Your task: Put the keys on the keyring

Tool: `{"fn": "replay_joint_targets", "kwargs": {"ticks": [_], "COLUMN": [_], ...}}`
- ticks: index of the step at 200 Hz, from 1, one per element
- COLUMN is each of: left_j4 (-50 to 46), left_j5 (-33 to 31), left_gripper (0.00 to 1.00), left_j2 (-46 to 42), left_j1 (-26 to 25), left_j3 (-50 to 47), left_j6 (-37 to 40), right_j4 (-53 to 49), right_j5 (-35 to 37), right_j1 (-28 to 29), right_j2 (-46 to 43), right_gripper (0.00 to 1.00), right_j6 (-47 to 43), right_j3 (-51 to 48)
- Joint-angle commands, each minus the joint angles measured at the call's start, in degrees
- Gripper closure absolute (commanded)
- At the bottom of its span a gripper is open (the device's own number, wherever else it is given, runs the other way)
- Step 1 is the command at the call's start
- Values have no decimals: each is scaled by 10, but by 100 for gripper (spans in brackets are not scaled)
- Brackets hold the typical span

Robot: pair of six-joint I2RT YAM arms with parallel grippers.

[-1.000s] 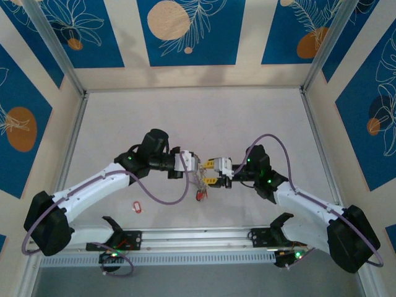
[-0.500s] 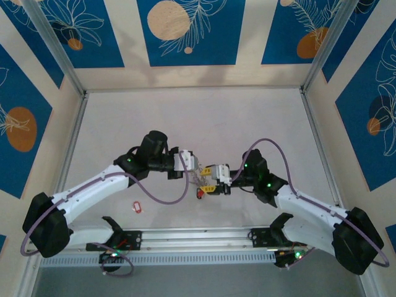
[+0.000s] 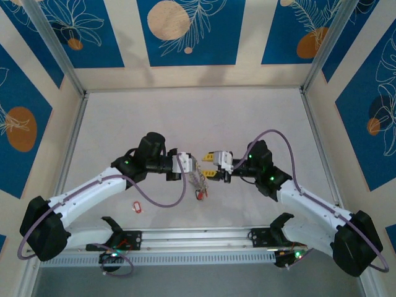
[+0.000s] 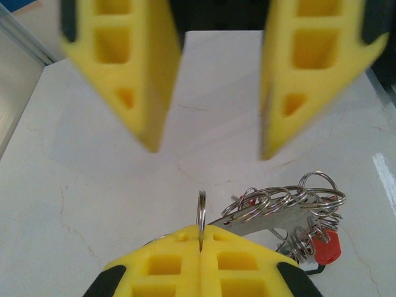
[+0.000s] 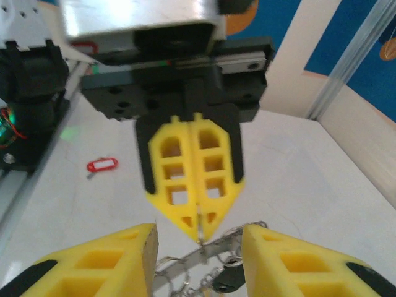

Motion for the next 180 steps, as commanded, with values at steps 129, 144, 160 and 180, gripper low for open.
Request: {"fn": "replay_joint_targets", "kwargs": {"ticks": [129, 144, 160, 180], "left_j4": [-35, -48, -65, -85], "left_j5": [27, 12, -4, -17], "left_gripper": [94, 81, 78, 70], "left_j2": [-25, -30, -48, -77], "left_j1": [-6, -6, -5, -5], "left_j3": [24, 28, 20, 6], "left_j6": [62, 58, 52, 57], "right_j4": [-49, 14, 84, 197], "right_j5": [69, 64, 44, 0], "right_j1": [38, 37, 34, 30], "right_j2": [83, 79, 69, 63], "right_gripper": [100, 100, 100, 100], "right_j6": [-77, -69, -45, -9], "right_j3": [50, 25, -1, -46]}}
